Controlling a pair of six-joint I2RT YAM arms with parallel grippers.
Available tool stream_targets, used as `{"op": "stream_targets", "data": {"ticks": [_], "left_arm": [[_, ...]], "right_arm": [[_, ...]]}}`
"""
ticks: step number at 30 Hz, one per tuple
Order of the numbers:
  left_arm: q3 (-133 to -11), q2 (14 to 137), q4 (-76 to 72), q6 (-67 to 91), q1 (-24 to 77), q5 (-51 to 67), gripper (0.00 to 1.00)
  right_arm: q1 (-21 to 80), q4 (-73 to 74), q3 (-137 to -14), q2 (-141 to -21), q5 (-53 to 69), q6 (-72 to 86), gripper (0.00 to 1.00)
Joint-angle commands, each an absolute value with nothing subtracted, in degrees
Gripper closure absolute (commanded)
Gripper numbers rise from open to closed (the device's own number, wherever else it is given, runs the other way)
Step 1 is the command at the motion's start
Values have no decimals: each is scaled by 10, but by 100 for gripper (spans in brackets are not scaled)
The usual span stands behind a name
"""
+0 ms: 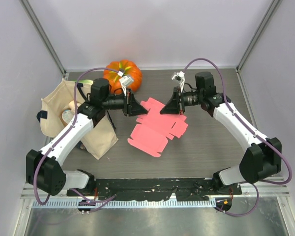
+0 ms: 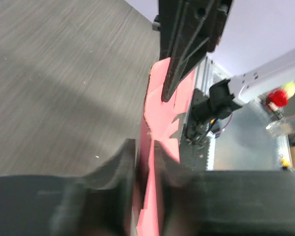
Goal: Fold the paper box
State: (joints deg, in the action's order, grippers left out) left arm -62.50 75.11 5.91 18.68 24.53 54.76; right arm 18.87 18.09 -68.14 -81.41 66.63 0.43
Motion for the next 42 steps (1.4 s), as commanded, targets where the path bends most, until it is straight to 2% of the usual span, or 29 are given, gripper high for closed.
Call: {"op": "stream_targets", "data": {"ticks": [1,3,6,10,14,18,19,23,25,26,29,32,36,42], "left_arm": [[-659,730,105,156,240,511,51],[-659,695,120,152,220,434,23],[-636,652,82,179,179,361,16],[-617,605,63,191,168,303,20],[-601,634,5,249,169,344,29],[-614,689,-8,295,174,374,45],[-616,695,-6,302,181,385,46],[-621,727,-10,318,206,417,46],[-628,744,-11,324,215,446,42],[-629,749,-14,326,218,454,36],[-625,750,-18,316,230,469,33],[-626,750,-18,309,245,480,35],[-633,756,13,284,264,468,42],[-638,757,24,276,265,468,43]], "right_arm": [[200,161,-711,-806,600,20,99],[206,147,-681,-775,494,30,99],[206,113,-637,-740,377,51,99],[207,132,-612,-731,380,46,99],[216,140,-595,-743,391,24,99],[248,113,-578,-751,445,4,99],[254,106,-577,-753,448,3,99],[270,99,-580,-760,475,3,99],[272,99,-582,-760,473,3,99],[272,101,-584,-759,464,3,99],[272,107,-591,-761,450,4,99],[272,92,-592,-759,440,20,99],[274,75,-593,-758,441,31,99],[280,71,-596,-754,457,33,99]]}}
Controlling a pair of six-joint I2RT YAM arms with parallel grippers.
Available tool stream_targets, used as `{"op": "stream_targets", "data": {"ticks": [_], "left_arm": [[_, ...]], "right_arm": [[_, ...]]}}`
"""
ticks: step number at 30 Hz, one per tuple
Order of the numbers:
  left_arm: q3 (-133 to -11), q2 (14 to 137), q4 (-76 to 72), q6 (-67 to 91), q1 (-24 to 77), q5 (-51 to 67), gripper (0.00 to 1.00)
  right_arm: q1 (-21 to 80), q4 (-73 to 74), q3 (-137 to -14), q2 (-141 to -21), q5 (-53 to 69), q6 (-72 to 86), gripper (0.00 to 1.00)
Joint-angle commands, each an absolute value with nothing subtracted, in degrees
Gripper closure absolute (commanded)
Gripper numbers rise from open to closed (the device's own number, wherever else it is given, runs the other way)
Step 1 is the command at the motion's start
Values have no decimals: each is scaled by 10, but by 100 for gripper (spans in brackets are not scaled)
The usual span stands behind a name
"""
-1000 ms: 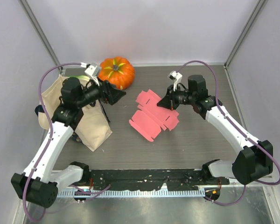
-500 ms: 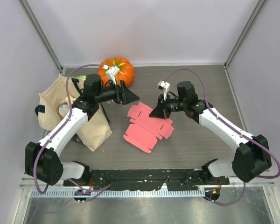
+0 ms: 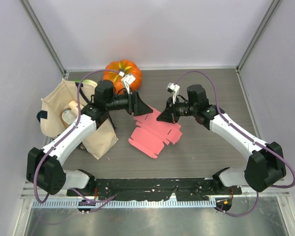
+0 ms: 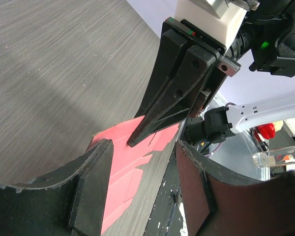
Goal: Fold the paper box
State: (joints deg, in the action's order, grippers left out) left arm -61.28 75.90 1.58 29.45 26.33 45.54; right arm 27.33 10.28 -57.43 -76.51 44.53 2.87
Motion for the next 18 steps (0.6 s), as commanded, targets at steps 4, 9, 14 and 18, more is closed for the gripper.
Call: {"op": "stream_targets", "data": {"ticks": [4,9,14,18], "left_arm": [[-633,712,39,241,258,413,38],[-628,691,45,232,248,398,22],[-635,717,34,253,250,428,23],[-632,717,33,255,250,425,24]], "right_arm": [[281,102,-599,-751,449,19,99],[287,98,-596,-742,460,24,99],[293,81,-599,-740,468,34,99],[301,69,-599,-737,467,42,99]]}}
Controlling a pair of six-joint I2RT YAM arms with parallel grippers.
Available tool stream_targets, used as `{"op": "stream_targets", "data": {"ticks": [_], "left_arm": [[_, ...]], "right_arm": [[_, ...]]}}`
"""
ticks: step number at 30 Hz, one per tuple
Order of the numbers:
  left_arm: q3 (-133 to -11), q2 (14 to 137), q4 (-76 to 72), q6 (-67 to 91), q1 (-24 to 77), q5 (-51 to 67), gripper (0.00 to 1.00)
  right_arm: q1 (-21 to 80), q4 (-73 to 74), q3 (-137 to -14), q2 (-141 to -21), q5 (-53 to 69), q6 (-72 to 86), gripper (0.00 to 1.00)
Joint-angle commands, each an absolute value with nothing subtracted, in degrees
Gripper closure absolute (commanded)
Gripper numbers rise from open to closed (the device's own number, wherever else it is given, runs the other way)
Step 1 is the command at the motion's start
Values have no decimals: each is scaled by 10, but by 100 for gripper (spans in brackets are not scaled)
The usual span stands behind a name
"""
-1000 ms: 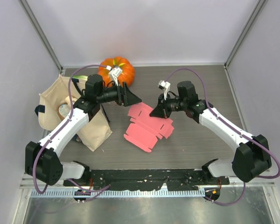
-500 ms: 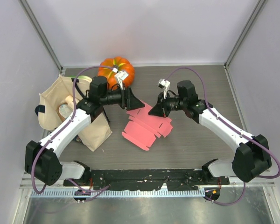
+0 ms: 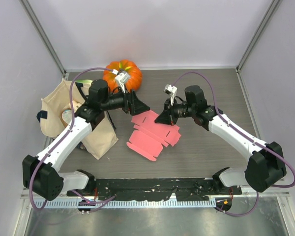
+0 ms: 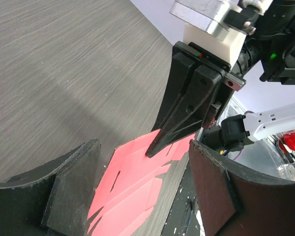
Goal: Fold the paper box
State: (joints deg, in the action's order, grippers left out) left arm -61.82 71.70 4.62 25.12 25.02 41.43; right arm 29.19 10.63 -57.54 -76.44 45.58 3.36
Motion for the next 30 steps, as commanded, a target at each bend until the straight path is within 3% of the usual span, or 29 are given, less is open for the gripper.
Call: {"op": "stream_targets", "data": {"ticks": [1,7,17,26,30], "left_arm": [[-631,718,33,256,251,426,24],[-633,719,30,252,258,442,30],[-630,719,21,254,272,462,53],[-630,755,17,270,331,465,57],[-635,729,45,243,330,437,53]], "right_arm": [[302,69,-600,-737,464,42,99],[306,56,-602,-730,454,50,99],[308,28,-605,-741,404,89,99],[317,-67,-593,-744,373,173,99],[317,-28,-594,-737,353,149,99]]}}
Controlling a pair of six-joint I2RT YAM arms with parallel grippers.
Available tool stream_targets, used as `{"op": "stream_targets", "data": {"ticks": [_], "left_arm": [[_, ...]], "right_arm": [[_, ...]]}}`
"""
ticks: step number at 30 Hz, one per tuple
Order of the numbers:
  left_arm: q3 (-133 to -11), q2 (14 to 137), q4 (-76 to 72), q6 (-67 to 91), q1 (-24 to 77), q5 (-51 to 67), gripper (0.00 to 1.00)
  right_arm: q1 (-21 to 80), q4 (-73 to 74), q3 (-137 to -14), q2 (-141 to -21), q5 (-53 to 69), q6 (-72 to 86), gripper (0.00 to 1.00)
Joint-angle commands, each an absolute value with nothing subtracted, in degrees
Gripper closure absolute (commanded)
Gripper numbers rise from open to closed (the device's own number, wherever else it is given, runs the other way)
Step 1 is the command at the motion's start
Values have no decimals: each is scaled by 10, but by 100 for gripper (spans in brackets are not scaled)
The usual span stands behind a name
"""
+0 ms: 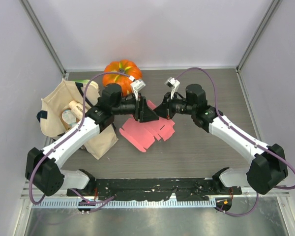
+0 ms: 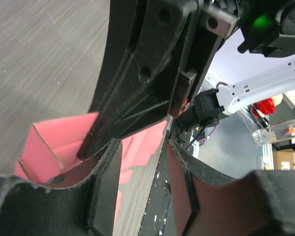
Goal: Fold the paper box
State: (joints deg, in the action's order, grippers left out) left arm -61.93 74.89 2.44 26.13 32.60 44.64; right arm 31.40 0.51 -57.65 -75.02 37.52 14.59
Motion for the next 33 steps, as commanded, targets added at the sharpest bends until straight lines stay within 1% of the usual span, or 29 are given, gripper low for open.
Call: {"op": "stream_targets", "data": {"ticks": [1,2,3,4,5,6,8,11,13,15,16,17,19,23,27,33], "left_arm": [[-637,717,58,228,330,404,51],[-641,689,82,202,328,387,45],[-641,674,89,188,325,369,42],[-637,659,90,180,323,353,40],[-622,629,78,179,315,305,37],[-615,619,73,180,309,284,37],[-612,609,77,184,295,235,42],[-616,619,86,195,277,204,48],[-621,638,96,212,267,193,54],[-631,661,109,227,256,186,57],[-633,670,112,232,253,186,59],[-638,678,119,236,252,190,60],[-647,706,127,247,251,213,61],[-653,734,120,263,251,258,60],[-649,736,102,267,252,293,61],[-635,729,60,267,264,359,67]], "right_arm": [[316,-17,-592,-731,348,144,99],[314,-9,-590,-730,340,141,99],[311,-2,-588,-727,339,138,99],[307,14,-582,-720,339,140,100],[301,16,-579,-716,343,144,99],[290,18,-577,-710,346,150,100],[273,18,-570,-696,371,158,99],[230,17,-564,-681,406,169,100],[197,16,-558,-671,439,173,99],[176,4,-551,-657,479,184,99],[161,4,-547,-654,493,190,100],[158,-29,-544,-651,505,203,99],[157,-30,-545,-649,522,204,99],[157,-31,-544,-647,533,201,99],[158,-40,-541,-645,539,206,99],[158,-51,-543,-651,512,224,99]]}}
